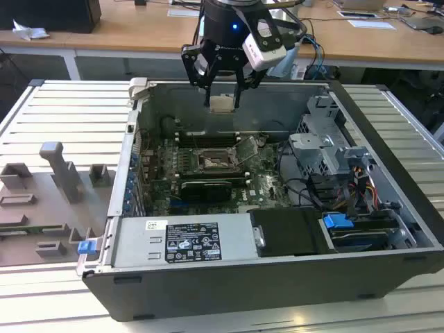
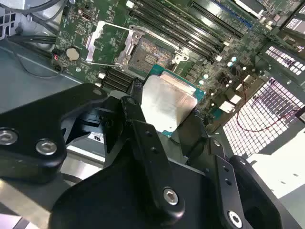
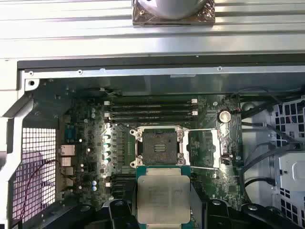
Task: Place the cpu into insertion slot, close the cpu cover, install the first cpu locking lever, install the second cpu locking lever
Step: 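Place the cpu into insertion slot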
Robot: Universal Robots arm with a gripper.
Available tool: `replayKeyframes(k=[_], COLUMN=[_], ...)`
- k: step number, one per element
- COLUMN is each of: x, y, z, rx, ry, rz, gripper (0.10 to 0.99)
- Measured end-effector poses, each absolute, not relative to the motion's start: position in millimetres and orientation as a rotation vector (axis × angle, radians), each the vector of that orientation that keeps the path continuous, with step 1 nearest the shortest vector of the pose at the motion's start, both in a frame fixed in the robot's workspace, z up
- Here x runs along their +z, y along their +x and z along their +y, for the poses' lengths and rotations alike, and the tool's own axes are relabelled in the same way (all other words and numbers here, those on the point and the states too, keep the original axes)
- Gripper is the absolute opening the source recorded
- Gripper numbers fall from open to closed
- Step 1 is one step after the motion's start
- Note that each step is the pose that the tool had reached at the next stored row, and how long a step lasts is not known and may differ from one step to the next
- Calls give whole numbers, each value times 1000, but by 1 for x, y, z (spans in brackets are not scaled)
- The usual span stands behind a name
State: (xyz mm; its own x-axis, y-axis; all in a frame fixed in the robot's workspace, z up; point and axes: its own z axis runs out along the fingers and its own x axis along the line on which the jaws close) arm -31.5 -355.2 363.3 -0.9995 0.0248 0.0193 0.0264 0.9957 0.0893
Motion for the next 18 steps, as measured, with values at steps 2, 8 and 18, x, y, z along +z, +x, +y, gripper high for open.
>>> replayKeyframes(k=[2,8,18], x=[363,363,363], y=[-32,-32,-32], z=[-355,-355,-355], rx=[-140,-140,-142], ry=[-45,-86,-232], rz=[-3120,-3120,-3117], gripper=[541,541,541])
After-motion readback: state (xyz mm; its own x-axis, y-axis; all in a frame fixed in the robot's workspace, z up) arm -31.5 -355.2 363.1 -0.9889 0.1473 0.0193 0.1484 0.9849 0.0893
